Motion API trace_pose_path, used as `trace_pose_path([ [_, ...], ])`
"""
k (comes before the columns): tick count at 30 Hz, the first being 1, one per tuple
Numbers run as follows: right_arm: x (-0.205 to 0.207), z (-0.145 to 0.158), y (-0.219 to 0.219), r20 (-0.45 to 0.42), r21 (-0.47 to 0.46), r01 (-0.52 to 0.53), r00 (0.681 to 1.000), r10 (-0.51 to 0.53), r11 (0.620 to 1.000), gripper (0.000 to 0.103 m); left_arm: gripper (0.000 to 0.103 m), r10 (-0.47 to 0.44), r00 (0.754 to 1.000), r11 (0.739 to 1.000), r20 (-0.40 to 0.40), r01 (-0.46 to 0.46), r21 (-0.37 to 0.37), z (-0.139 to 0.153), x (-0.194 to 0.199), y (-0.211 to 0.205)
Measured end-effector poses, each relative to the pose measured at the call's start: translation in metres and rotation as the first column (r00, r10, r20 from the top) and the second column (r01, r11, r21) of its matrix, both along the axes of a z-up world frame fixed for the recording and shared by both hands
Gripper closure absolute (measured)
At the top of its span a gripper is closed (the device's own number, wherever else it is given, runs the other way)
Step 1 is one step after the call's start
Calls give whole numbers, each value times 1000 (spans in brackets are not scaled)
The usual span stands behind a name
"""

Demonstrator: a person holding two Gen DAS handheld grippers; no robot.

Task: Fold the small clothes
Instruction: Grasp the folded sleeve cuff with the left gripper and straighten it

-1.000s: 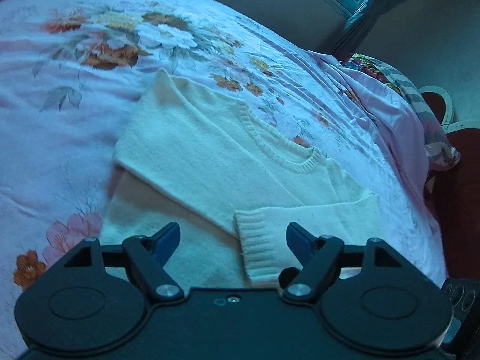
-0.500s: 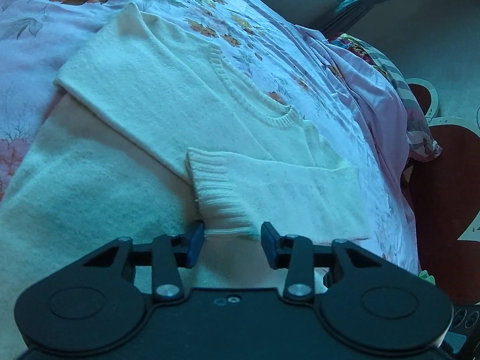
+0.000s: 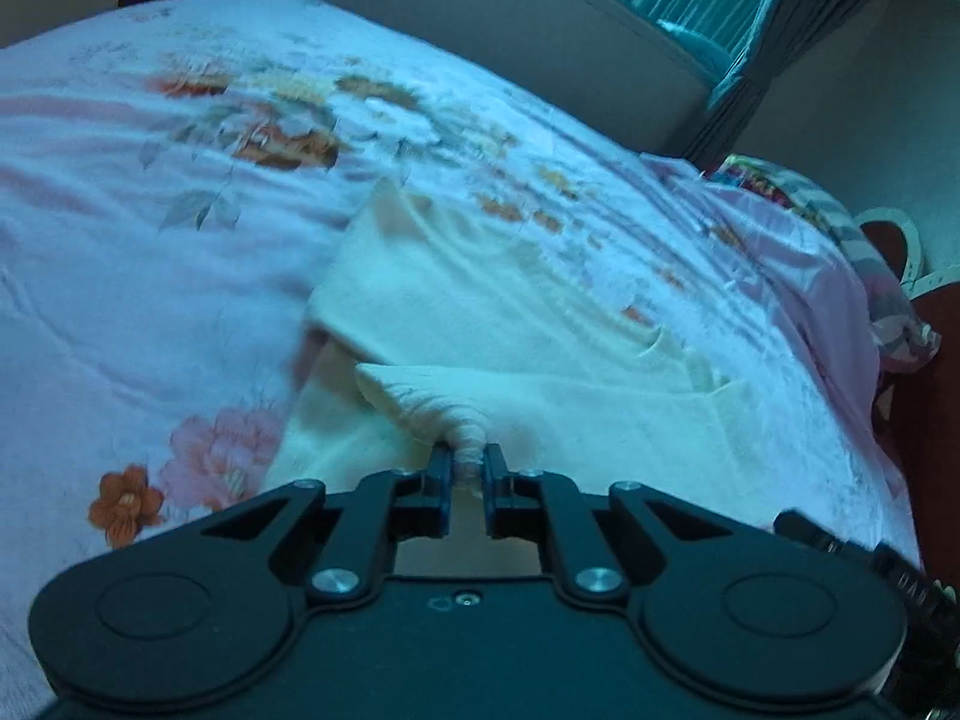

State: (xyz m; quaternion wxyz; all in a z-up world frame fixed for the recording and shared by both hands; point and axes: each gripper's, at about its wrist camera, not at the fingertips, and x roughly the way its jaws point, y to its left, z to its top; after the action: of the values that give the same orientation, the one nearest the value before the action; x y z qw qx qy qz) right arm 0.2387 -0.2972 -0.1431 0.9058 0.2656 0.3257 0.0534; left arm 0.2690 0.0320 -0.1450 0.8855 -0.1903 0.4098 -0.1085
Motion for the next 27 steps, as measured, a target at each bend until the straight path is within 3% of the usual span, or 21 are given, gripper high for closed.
trace_pose_path([
  [3, 10, -5, 6, -21, -24, -9, 1000, 9, 1000, 32, 95, 8, 1000, 1000, -30, -8, 15, -16, -3, 3],
  [9, 44, -3, -3, -26, -137, 15, 1000, -18, 990, 32, 95, 23, 1000, 1000, 11, -23, -18, -3, -8, 10],
  [12, 49, -2, -11, -17, -86, 39, 999, -41, 996, 32, 95, -12, 1000, 999, -7, 12, 31, -13, -12, 2],
  [15, 46, -7, -4, -28, -88, 7, 1000, -10, 996, 32, 82, -2, 999, 1000, -37, 2, -5, -18, -8, 4],
  [19, 37, -14, 0, -50, -93, -5, 999, 1, 996, 32, 32, 19, 1000, 1000, -9, -20, -21, -10, 2, 4],
  [21, 35, -15, -1, -56, -83, 0, 998, -5, 997, 32, 38, 38, 999, 999, 5, -38, -6, -7, 7, 4],
  [23, 34, -15, -1, -53, -80, 2, 999, -6, 997, 32, 90, 40, 999, 999, -19, -40, 1, -9, 14, 6],
  [27, 38, -13, 4, -48, -99, -12, 999, 7, 995, 32, 93, 20, 999, 1000, -28, -19, 22, -16, 19, 8],
])
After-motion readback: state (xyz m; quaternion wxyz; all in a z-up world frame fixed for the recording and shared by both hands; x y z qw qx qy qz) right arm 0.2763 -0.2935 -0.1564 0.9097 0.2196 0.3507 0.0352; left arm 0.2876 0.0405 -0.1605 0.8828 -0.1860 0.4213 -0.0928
